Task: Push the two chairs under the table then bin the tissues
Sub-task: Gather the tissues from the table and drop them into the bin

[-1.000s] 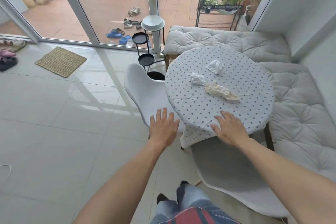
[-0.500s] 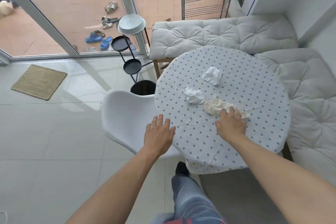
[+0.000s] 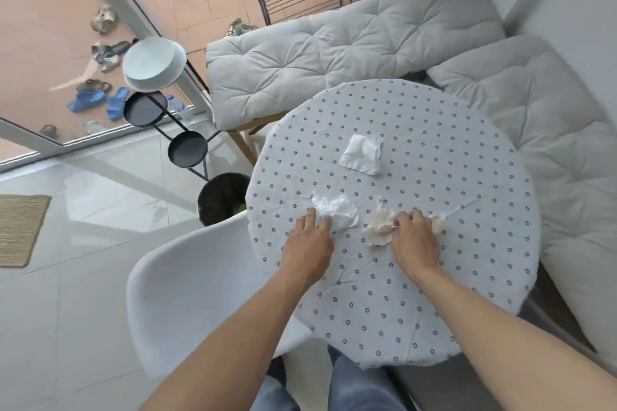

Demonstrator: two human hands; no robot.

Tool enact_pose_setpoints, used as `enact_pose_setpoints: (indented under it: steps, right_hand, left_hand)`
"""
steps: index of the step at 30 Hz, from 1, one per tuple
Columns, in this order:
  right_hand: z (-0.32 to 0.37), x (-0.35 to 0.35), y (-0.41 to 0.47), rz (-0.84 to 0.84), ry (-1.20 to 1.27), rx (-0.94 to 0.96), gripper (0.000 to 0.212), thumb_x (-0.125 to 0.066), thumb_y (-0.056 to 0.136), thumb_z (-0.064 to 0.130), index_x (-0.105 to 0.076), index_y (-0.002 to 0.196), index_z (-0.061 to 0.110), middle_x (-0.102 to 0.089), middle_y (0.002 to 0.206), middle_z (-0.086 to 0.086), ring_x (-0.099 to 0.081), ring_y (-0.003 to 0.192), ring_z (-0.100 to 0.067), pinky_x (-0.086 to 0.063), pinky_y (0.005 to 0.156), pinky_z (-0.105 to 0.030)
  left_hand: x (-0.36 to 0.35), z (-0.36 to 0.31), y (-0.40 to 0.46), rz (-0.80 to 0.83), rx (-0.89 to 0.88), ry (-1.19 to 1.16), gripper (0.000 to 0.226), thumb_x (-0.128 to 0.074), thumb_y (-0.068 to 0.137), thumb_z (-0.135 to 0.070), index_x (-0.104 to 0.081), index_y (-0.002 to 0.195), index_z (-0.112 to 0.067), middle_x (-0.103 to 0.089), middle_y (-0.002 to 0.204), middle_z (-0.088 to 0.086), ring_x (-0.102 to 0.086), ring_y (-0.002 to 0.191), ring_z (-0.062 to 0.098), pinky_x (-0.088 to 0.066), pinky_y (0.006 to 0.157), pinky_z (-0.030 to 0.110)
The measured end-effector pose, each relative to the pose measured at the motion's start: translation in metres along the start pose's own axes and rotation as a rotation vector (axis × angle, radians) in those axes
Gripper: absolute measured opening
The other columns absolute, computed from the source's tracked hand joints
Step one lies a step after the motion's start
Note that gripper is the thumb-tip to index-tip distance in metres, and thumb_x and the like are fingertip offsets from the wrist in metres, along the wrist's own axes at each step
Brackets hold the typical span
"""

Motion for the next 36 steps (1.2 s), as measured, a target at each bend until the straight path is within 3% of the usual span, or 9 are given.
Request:
enact_pose_setpoints:
  steps: [5,11,14,21,25,29,31,33,36]
  right_hand:
    - [0.006,0.008,-0.013,-0.070,0.191,0.017,0.015,-0.060,0.091,-0.006,-0.067,0.102,0.001,-0.059,0.106,-0.013,-0.056,0.103,-0.032,-0.055,0.072,-0.049]
    - [0.020,0.012,-0.037,-0.152,0.187,-0.060,0.018,-0.053,0.096,-0.006,-0.068,0.105,0.000,-0.060,0.109,-0.011,-0.056,0.101,-0.028,-0.057,0.069,-0.049]
    - [0.029,0.006,-0.043,-0.168,0.170,-0.041,0.020,-0.053,0.097,-0.006,-0.069,0.107,0.000,-0.061,0.110,-0.011,-0.057,0.104,-0.028,-0.058,0.073,-0.045]
    - [0.035,-0.007,-0.049,-0.307,0.279,-0.098,0.015,-0.066,0.088,-0.012,-0.071,0.095,0.000,-0.063,0.098,-0.010,-0.062,0.096,-0.030,-0.058,0.055,-0.044]
    - [0.030,-0.014,-0.051,-0.320,0.254,-0.142,0.015,-0.068,0.086,-0.007,-0.071,0.095,0.004,-0.064,0.099,-0.008,-0.060,0.097,-0.030,-0.056,0.058,-0.043]
    - [0.024,-0.014,-0.057,-0.373,0.134,-0.148,0.017,-0.070,0.086,0.000,-0.072,0.099,0.012,-0.064,0.103,-0.005,-0.056,0.096,-0.030,-0.054,0.074,-0.045]
    - [0.020,-0.016,-0.059,-0.391,0.111,-0.173,0.023,-0.071,0.086,0.002,-0.070,0.105,0.016,-0.061,0.112,-0.005,-0.053,0.100,-0.029,-0.052,0.081,-0.043]
    - [0.017,-0.020,-0.059,-0.370,0.078,-0.186,0.032,-0.072,0.084,0.005,-0.067,0.113,0.019,-0.057,0.125,-0.007,-0.051,0.111,-0.031,-0.050,0.087,-0.044]
    - [0.012,-0.023,-0.056,-0.306,0.062,-0.209,0.039,-0.072,0.087,0.013,-0.063,0.125,0.017,-0.049,0.146,-0.013,-0.043,0.134,-0.036,-0.048,0.098,-0.049]
  left_hand:
    - [0.003,-0.014,0.051,0.041,-0.188,0.119,0.050,-0.054,0.100,-0.019,-0.036,0.147,-0.020,-0.035,0.155,0.019,-0.041,0.129,0.040,-0.045,0.099,0.048]
    - [0.011,-0.022,0.077,0.027,-0.442,0.098,0.025,-0.057,0.094,-0.003,-0.063,0.118,-0.005,-0.059,0.112,0.013,-0.051,0.102,0.034,-0.049,0.077,0.045]
    - [0.031,-0.023,0.089,-0.022,-0.531,0.102,0.021,-0.061,0.093,-0.002,-0.068,0.112,-0.004,-0.061,0.108,0.013,-0.052,0.099,0.035,-0.049,0.079,0.048]
    - [0.073,-0.048,0.147,-0.125,-0.637,0.249,0.023,-0.062,0.092,-0.005,-0.071,0.113,-0.010,-0.054,0.137,0.015,-0.046,0.117,0.038,-0.045,0.088,0.045]
    - [0.071,-0.065,0.174,-0.106,-0.655,0.354,0.025,-0.062,0.094,-0.008,-0.069,0.117,-0.016,-0.031,0.162,0.017,-0.028,0.145,0.042,-0.039,0.106,0.050]
    - [0.049,-0.070,0.193,0.075,-0.635,0.304,0.029,-0.061,0.098,-0.010,-0.067,0.126,-0.017,-0.021,0.169,0.011,-0.016,0.154,0.038,-0.032,0.117,0.054]
    - [0.043,-0.067,0.192,0.117,-0.616,0.251,0.028,-0.059,0.097,-0.005,-0.069,0.123,-0.013,-0.041,0.159,0.011,-0.032,0.146,0.038,-0.044,0.105,0.052]
    - [0.045,-0.062,0.186,0.071,-0.624,0.207,0.025,-0.057,0.095,-0.001,-0.069,0.117,-0.007,-0.060,0.130,0.013,-0.050,0.123,0.039,-0.051,0.081,0.047]
    - [0.056,-0.046,0.177,-0.002,-0.619,0.131,0.021,-0.058,0.094,-0.001,-0.067,0.113,-0.003,-0.063,0.108,0.014,-0.055,0.103,0.037,-0.050,0.069,0.046]
Point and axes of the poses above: each hand's wrist, its own y-axis towards the middle knuckle, its own x-axis out of the back of the hand, z = x × y, the point moved 7 cm from there along y, towards the middle knuckle
